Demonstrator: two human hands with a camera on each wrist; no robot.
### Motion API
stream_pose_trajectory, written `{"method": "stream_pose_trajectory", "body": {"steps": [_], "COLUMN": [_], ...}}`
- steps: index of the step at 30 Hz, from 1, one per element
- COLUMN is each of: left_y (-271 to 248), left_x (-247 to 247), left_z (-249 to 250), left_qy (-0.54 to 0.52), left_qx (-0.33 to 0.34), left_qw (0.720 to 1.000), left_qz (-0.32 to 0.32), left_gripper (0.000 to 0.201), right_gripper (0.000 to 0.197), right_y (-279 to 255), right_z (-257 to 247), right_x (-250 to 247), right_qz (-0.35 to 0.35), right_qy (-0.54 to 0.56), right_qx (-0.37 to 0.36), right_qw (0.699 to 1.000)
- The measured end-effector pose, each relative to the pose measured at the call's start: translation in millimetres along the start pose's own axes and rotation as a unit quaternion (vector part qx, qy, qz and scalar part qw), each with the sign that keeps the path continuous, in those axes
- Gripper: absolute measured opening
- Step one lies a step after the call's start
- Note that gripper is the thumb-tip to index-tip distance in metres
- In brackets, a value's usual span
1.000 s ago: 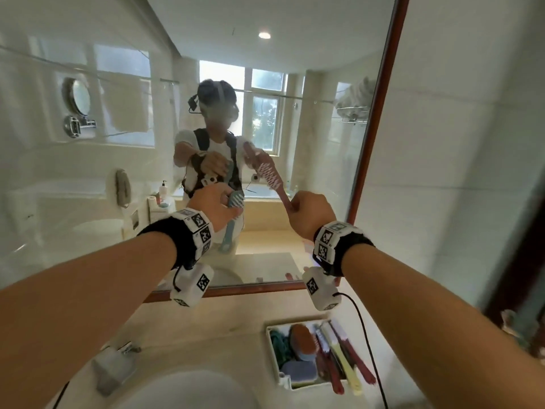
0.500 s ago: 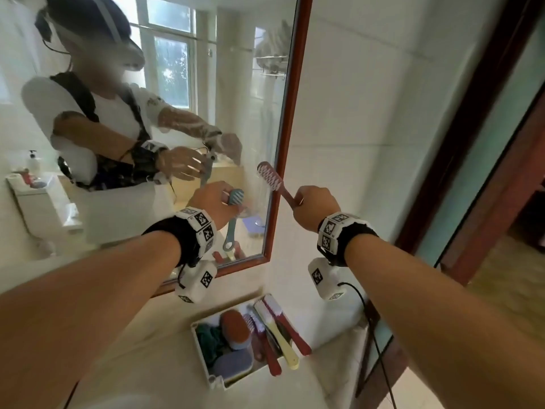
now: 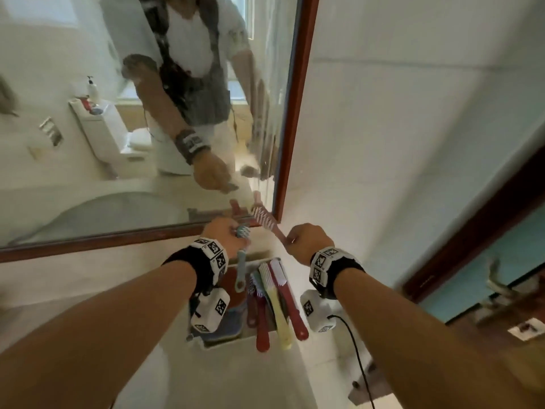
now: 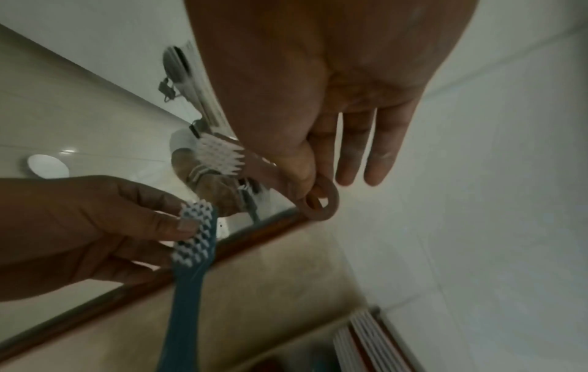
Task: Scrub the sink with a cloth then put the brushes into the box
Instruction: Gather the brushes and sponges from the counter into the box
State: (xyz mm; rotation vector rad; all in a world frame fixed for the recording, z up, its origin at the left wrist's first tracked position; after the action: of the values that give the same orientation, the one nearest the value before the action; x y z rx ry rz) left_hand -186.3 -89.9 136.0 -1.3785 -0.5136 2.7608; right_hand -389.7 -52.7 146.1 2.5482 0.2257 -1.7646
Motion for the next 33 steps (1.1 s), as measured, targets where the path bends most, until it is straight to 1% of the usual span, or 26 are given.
{"method": "stream_pose_trajectory", "body": {"steps": [2,4,5,6,7,8,9,10,12,14,17,20,22,27,29,31,33], "left_y": [2,5,5,7,6,8,10,13,20,28,35,37,38,42,42,43,44], "left_x": [24,46,56,67,75,83,90,97,109,120,131,137,138,127,123,119,115], "left_z": [-6,-13,-18,-24,-29,-36,-42,-47,-53,-54,-52,-56,-58,-68,-72,-79,-88], "left_qy": [0.014,0.002,0.001,0.013,0.025,0.021,0.019,0.007,0.010,0.041,0.062,0.098,0.123,0.149,0.162,0.163,0.158], "left_qx": [-0.035,-0.067,-0.076,-0.104,-0.119,-0.136,-0.147,-0.151,-0.158,-0.155,-0.139,-0.133,-0.119,-0.081,-0.061,-0.053,-0.056], "left_qw": [0.999,0.998,0.997,0.994,0.993,0.990,0.989,0.989,0.987,0.986,0.987,0.986,0.985,0.986,0.985,0.985,0.986], "left_qz": [0.000,-0.003,0.002,0.001,-0.004,-0.003,-0.010,-0.008,-0.020,-0.041,-0.048,-0.035,-0.031,-0.001,0.003,0.012,0.022], "left_gripper": [0.028,0.027,0.029,0.040,0.025,0.024,0.019,0.022,0.031,0.029,0.026,0.029,0.027,0.018,0.017,0.019,0.024], "right_gripper": [0.025,0.022,0.025,0.028,0.028,0.025,0.021,0.017,0.017,0.018,0.019,0.017,0.016,0.013,0.011,0.011,0.011], "right_y": [2,5,7,7,6,4,2,1,1,-2,-5,-3,-2,3,3,4,5], "right_z": [16,30,36,40,43,45,47,49,55,60,64,64,61,43,35,30,27], "right_x": [24,47,59,70,81,89,98,104,115,124,132,138,142,158,168,179,190], "right_qz": [-0.039,-0.049,-0.052,-0.058,-0.066,-0.074,-0.080,-0.088,-0.103,-0.121,-0.138,-0.155,-0.167,-0.185,-0.207,-0.224,-0.226], "right_qy": [0.019,0.045,0.053,0.059,0.066,0.078,0.093,0.106,0.119,0.130,0.146,0.157,0.161,0.155,0.147,0.151,0.155], "right_qx": [-0.014,-0.015,-0.015,-0.012,-0.008,0.000,0.007,0.013,0.019,0.037,0.059,0.073,0.076,0.052,0.053,0.062,0.067], "right_qw": [0.999,0.998,0.997,0.997,0.996,0.994,0.992,0.990,0.987,0.983,0.978,0.973,0.970,0.969,0.966,0.961,0.959]}}
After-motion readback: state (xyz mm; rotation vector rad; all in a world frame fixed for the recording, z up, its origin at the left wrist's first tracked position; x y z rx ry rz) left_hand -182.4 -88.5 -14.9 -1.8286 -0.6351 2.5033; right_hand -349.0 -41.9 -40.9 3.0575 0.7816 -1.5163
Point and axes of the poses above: each hand's wrist, its own y-axis towards the middle knuckle, its own x-axis out of the palm, z = x × y, the point moved 2 cm from there along y, towards the middle knuckle, and after that the axes turned 15 degrees about -x, right-handed, at the moved point
